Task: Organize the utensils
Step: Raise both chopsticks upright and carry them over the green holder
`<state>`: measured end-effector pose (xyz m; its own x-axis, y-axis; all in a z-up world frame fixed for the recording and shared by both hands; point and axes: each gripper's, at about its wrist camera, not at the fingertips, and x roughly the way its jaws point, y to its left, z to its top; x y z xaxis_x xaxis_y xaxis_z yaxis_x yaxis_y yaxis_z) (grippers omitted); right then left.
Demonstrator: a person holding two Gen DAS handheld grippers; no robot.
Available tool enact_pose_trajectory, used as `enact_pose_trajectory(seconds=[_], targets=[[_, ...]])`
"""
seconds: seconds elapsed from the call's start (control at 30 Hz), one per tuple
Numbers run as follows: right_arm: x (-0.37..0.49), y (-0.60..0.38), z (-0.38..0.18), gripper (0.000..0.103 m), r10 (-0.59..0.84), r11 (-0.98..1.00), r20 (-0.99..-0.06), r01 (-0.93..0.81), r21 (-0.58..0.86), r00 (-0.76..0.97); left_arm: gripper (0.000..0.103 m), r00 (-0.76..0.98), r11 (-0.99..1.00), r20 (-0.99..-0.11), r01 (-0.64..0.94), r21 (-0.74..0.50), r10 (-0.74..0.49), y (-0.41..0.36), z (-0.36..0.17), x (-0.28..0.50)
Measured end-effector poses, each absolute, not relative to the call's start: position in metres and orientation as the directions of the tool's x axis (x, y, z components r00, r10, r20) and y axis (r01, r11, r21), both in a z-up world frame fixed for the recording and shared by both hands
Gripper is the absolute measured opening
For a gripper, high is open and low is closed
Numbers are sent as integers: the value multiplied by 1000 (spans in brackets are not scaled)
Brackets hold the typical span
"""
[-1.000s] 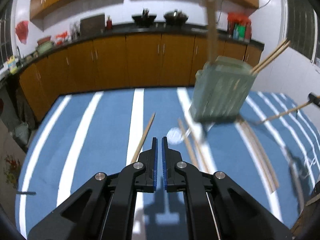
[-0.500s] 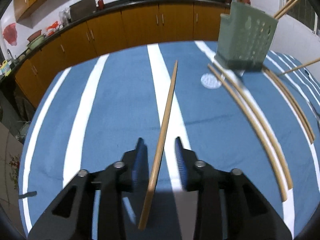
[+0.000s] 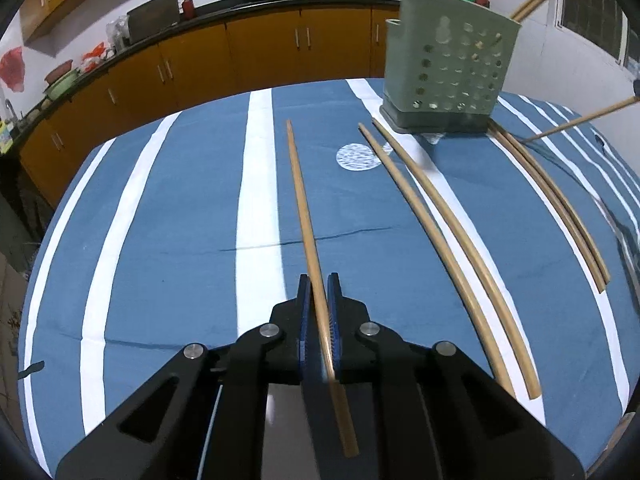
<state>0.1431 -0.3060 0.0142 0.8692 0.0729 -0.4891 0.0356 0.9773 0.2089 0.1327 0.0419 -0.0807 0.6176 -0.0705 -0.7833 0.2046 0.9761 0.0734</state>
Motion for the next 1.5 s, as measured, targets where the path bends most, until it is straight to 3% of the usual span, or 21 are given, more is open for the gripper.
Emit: enact_pose_trajectory(seconds=[0.33,0.47,0.83,1.2,1.33,1.5], targets=[[143,-305,13,8,74,977,-482,33,209,873,8,615,980,-788,175,93,-35,42,-79,124],[141,-306,21,8,71,979,-455,26,203,888,8,655,977,-753,195,89,-62,37,-55,121],[132,-298,61,8,103,978,-366,-26,208,925,7,805,979,-569,204,2,-166,35,53,122],[123,-272,138,8,213,965,-205,-173,197,955,7,897,967,-371,255,-14,-242,3,139,117],[135,-258,153,8,220,967,-189,-188,171,957,7,932,969,-268,244,-41,-246,-11,165,129],[166,-244,153,8,211,973,-235,-182,140,949,7,968,978,-140,203,-53,-209,-26,183,145]])
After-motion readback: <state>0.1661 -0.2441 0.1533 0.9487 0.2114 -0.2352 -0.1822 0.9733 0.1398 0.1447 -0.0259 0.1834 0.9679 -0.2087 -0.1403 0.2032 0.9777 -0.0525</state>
